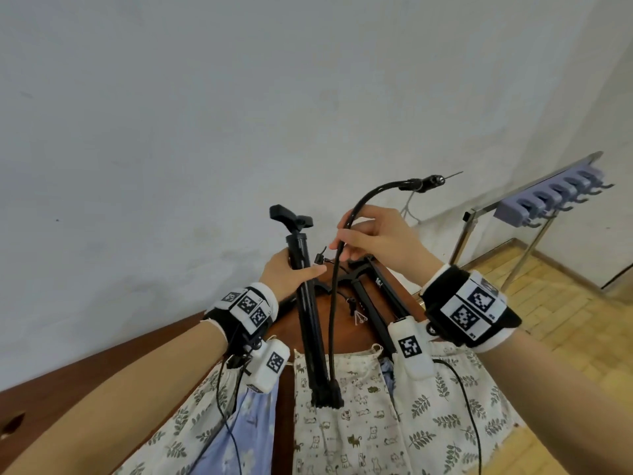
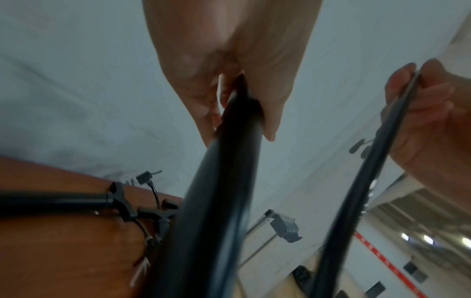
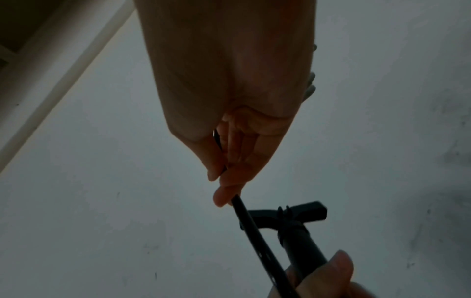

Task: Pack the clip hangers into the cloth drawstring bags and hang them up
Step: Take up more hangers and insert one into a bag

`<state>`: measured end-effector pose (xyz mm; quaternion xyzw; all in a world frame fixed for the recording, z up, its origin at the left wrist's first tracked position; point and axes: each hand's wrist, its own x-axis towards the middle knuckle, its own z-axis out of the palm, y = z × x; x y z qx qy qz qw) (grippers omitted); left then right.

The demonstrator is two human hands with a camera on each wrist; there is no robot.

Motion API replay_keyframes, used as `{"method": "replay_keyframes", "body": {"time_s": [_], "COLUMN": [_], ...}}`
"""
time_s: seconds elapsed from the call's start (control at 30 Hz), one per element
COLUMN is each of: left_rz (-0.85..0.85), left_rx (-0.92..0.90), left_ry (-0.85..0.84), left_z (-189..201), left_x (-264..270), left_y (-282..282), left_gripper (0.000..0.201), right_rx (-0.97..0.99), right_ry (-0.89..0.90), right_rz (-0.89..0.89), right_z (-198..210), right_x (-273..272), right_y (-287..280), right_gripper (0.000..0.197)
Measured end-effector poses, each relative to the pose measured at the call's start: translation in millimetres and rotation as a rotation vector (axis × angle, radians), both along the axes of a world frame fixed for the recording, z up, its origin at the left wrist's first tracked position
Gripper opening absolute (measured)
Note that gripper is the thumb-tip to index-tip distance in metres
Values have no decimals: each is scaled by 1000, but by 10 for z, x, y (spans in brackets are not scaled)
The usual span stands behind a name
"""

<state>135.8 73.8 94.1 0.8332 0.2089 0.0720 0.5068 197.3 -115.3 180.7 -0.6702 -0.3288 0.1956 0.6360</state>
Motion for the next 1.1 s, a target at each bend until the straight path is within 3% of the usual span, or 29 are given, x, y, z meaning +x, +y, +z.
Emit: {"method": "replay_keyframes", "body": {"time_s": [0.1, 0.17, 0.23, 0.37, 0.53, 0.73, 0.9, 1.1], "left_rz": [-105, -213, -302, -402, -430, -435, -395, -406], "left_rx": [-308, -418, -479, -511, -808, -759, -735, -738], "left_ry": [-35, -58, -59, 14, 117, 123, 113, 139], "left_z": [-38, -30, -30, -41, 18, 15, 23, -58], "left_x": [24, 4, -30, -88, -137, -186, -202, -253], "left_y": [-155, -246, -318, -361, -431, -424, -440, -477], "left_gripper": [47, 31, 17, 10, 55, 48, 14, 14], "right_rx": [-38, -75, -103, -122, -233, -232, -267, -364], "right_ry": [-81, -156, -222, -251, -358, -279, -255, -334], "right_rz": [-10, -32, -78, -184, -209, -160, -149, -144], "right_z": [-24, -46, -60, -51, -92, -135, -141, -185], "right_x": [8, 48, 104, 236, 370, 397, 369, 357], "right_y": [90, 116, 110, 52, 40, 58, 75, 89], "right_gripper": [5, 6, 5, 5, 9, 16, 17, 18]}}
